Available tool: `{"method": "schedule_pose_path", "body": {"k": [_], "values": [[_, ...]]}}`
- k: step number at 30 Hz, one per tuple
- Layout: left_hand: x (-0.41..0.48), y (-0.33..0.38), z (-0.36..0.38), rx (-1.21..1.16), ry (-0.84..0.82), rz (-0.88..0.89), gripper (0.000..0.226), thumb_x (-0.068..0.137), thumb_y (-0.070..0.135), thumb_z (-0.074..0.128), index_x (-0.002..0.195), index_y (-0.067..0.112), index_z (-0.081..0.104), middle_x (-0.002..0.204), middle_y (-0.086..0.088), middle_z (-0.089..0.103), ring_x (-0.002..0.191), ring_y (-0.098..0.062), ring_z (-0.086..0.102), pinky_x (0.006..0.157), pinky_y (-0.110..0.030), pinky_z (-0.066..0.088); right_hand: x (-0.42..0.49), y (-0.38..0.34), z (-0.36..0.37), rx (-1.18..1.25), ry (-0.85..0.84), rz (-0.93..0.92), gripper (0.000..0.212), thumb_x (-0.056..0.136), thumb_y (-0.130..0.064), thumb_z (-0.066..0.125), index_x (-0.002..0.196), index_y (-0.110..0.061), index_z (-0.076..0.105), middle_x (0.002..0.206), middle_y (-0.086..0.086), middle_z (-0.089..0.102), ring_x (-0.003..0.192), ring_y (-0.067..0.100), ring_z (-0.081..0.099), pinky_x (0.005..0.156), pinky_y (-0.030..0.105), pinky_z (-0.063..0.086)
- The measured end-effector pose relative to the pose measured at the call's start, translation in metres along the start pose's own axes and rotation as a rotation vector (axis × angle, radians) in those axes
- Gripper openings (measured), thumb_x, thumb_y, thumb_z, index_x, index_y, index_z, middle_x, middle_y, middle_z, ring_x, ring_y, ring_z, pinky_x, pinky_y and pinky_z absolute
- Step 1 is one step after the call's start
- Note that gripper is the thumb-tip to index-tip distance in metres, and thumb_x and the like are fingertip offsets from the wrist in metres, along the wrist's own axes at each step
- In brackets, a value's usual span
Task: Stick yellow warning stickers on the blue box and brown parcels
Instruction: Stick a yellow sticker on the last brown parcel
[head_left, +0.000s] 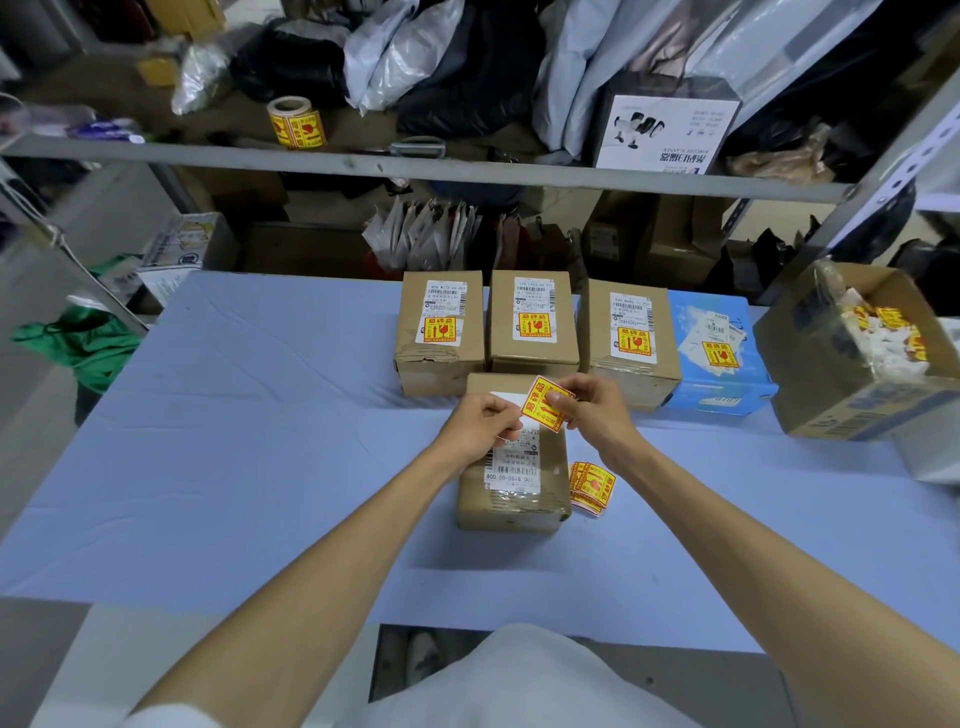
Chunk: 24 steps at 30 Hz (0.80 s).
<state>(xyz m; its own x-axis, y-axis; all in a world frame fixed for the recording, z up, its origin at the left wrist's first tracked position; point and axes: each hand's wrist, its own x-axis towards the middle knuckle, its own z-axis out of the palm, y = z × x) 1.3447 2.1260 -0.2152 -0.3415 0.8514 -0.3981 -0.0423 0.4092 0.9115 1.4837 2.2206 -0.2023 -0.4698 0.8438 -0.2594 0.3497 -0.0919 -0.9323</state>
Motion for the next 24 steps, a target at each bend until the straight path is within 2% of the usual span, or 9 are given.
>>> {"method": "schedule_pose_path", "body": {"k": [7,15,17,20,23,24], "values": [[-0.002,0.002,0.000,0.006,-0.012,-0.012,0.010,0.093,0.015,0.058,0.096,0.008,0.065,0.081,-0.001,0.066,0.071,-0.008,0.061,0.070,-0.020,0.050,0.002,0.004,0.000,-0.019,-0.028,0.008,0.007,0.091,-0.011,0.062,0.097,-0.010,0.066,0.085,0.002,0.069,0.070,0.004,0.064,0.052,0.010,0.045],[-0.003,0.005,-0.002,0.001,-0.031,-0.011,0.008,0.094,0.015,0.057,0.089,0.015,0.064,0.079,0.001,0.068,0.070,-0.007,0.062,0.068,-0.018,0.051,0.004,0.006,-0.001,-0.026,-0.008,0.010,0.007,0.091,-0.010,0.062,0.091,-0.016,0.064,0.089,0.005,0.069,0.075,0.008,0.065,0.058,0.016,0.047],[-0.003,0.006,-0.002,-0.013,-0.029,-0.004,0.008,0.094,0.015,0.057,0.089,0.014,0.064,0.078,0.001,0.068,0.069,-0.006,0.063,0.066,-0.016,0.050,0.006,0.007,-0.001,-0.037,0.002,0.019,0.006,0.090,-0.011,0.064,0.095,-0.014,0.064,0.095,0.008,0.069,0.080,0.014,0.066,0.062,0.021,0.050],[-0.003,0.008,-0.001,-0.014,-0.027,0.002,0.008,0.093,0.013,0.058,0.087,0.014,0.065,0.079,0.000,0.068,0.068,-0.006,0.062,0.066,-0.017,0.050,0.006,0.008,0.000,-0.089,0.006,0.017,0.018,0.087,-0.013,0.068,0.104,-0.011,0.063,0.100,0.005,0.067,0.088,0.018,0.066,0.073,0.031,0.056],[-0.003,0.010,0.000,-0.026,-0.027,0.006,0.010,0.092,0.011,0.058,0.086,0.013,0.065,0.079,-0.001,0.068,0.067,-0.006,0.062,0.066,-0.017,0.050,0.002,0.007,0.002,-0.111,0.021,-0.020,0.031,0.081,-0.016,0.075,0.108,-0.016,0.060,0.099,-0.006,0.056,0.083,0.007,0.059,0.055,0.017,0.049],[-0.003,0.011,0.000,-0.027,-0.026,0.008,0.010,0.092,0.011,0.058,0.086,0.013,0.065,0.079,-0.001,0.068,0.067,-0.006,0.062,0.068,-0.018,0.050,0.001,0.006,0.003,-0.119,0.026,-0.036,0.028,0.081,-0.016,0.075,0.105,-0.017,0.062,0.097,-0.007,0.057,0.080,0.006,0.059,0.052,0.014,0.046]]}}
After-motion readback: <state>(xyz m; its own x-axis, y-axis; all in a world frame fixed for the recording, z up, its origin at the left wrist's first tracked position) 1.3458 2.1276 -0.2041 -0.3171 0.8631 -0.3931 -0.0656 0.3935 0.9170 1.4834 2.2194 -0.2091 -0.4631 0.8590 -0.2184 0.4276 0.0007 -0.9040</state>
